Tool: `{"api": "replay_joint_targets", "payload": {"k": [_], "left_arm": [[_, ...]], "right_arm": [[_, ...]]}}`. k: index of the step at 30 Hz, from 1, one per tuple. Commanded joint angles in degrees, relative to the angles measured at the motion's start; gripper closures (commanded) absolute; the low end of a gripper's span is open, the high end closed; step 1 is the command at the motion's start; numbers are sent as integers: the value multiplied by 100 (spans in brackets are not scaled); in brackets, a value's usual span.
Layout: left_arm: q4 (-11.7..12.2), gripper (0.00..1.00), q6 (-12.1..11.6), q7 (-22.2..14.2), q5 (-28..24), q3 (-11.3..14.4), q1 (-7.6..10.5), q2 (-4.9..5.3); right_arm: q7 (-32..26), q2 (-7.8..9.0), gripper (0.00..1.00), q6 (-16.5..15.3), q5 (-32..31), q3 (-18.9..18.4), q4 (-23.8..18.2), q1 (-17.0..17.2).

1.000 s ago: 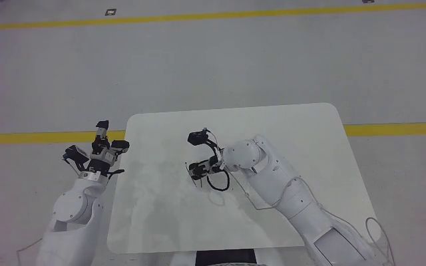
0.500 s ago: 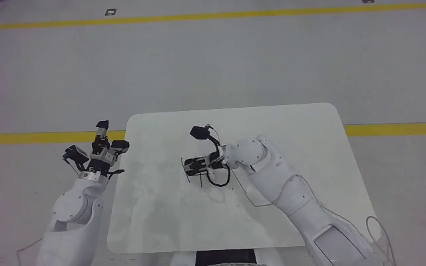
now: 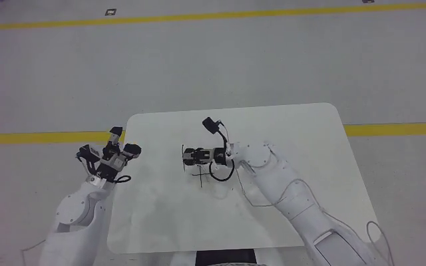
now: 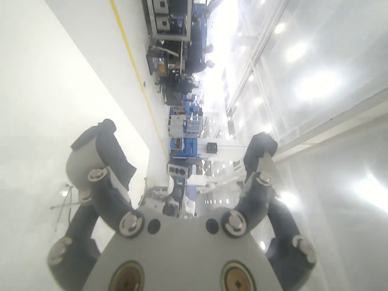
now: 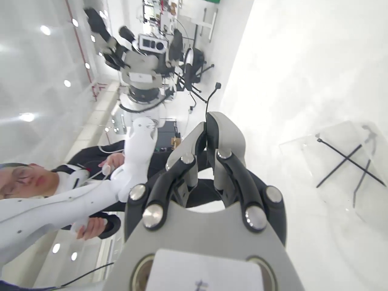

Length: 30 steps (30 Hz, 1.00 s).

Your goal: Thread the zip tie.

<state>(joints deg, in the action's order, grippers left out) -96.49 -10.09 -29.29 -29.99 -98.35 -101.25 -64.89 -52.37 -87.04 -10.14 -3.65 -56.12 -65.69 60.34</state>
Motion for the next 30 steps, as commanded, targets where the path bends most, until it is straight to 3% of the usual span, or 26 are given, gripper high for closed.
{"api": "replay_joint_targets", "payload": {"k": [1, 5, 14, 17, 22, 30], "left_arm": [[147, 0, -173, -380, 55, 23, -12, 12], [288, 0, -192, -1009, -143, 144, 14, 24], [294, 0, -174, -979, -149, 161, 29, 22], [363, 0, -4, -1350, -287, 327, 63, 24], [500, 0, -260, -1594, -353, 532, 94, 12], [549, 0, -724, -1173, -430, 952, 192, -64]], "right_arm": [[151, -9, 100, -80, 279, -42, 66, 33], [404, -38, 100, -205, 758, -77, 230, 63], [435, -49, 100, -262, 909, -75, 298, 58], [641, -58, 100, -228, 911, -16, 201, 145], [1207, -115, 100, -188, 1065, 105, 155, 217], [2168, -229, 100, -10, 1305, 286, 217, 293]]}}
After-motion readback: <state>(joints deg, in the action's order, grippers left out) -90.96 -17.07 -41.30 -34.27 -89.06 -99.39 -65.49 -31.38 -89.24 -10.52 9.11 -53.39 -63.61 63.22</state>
